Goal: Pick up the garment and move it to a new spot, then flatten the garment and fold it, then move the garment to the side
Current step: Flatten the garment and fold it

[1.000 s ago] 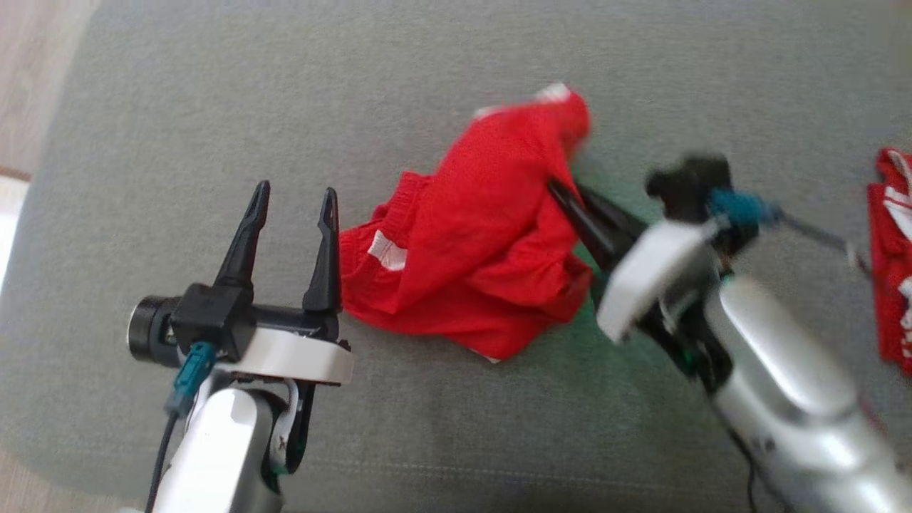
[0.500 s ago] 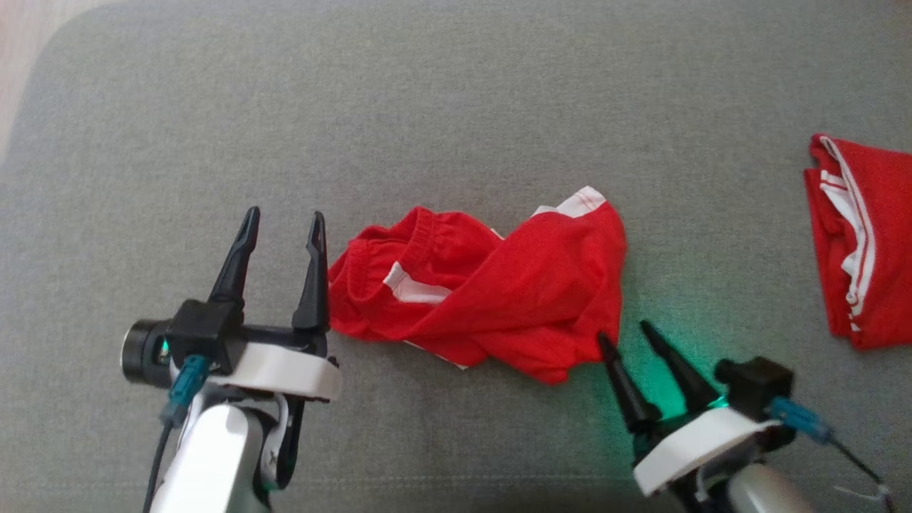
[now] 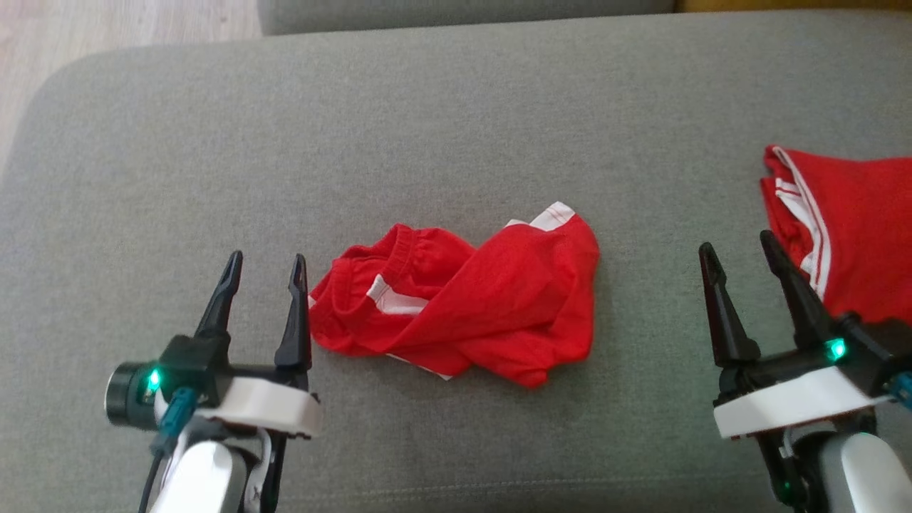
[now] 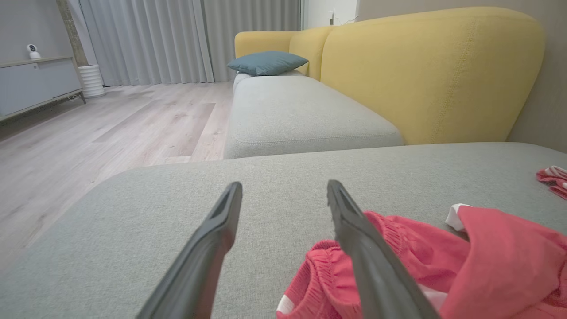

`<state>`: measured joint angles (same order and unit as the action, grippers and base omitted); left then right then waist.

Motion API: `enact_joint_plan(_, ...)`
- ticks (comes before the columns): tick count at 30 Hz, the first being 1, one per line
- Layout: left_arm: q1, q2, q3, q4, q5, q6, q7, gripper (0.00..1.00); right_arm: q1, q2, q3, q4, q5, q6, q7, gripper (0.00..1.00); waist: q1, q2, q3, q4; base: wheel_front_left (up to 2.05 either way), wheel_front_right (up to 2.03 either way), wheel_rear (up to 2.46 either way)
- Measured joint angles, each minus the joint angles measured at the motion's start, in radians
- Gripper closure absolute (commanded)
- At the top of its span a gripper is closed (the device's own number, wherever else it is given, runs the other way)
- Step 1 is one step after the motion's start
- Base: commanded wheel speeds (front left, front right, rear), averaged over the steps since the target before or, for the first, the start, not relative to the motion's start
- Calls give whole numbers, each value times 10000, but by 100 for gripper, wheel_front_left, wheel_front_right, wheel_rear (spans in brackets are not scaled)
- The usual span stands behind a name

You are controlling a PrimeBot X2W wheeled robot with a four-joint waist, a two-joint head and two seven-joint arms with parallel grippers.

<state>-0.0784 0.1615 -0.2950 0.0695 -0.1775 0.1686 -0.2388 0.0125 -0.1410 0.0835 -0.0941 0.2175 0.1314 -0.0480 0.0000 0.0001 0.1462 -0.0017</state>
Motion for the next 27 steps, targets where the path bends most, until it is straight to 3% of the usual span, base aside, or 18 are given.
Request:
enact_joint_plan(18,542,196,-46,-217,-2,265,261,0,601,238,-209,-725,-153,0,809,0,0,0,-266,-3,0,0,0)
enact_joint_plan(27,469,219,-144,-360,-2,305,261,0,467,128,-221,-167,98,0,1333,0,0,0,71,98,0,0,0)
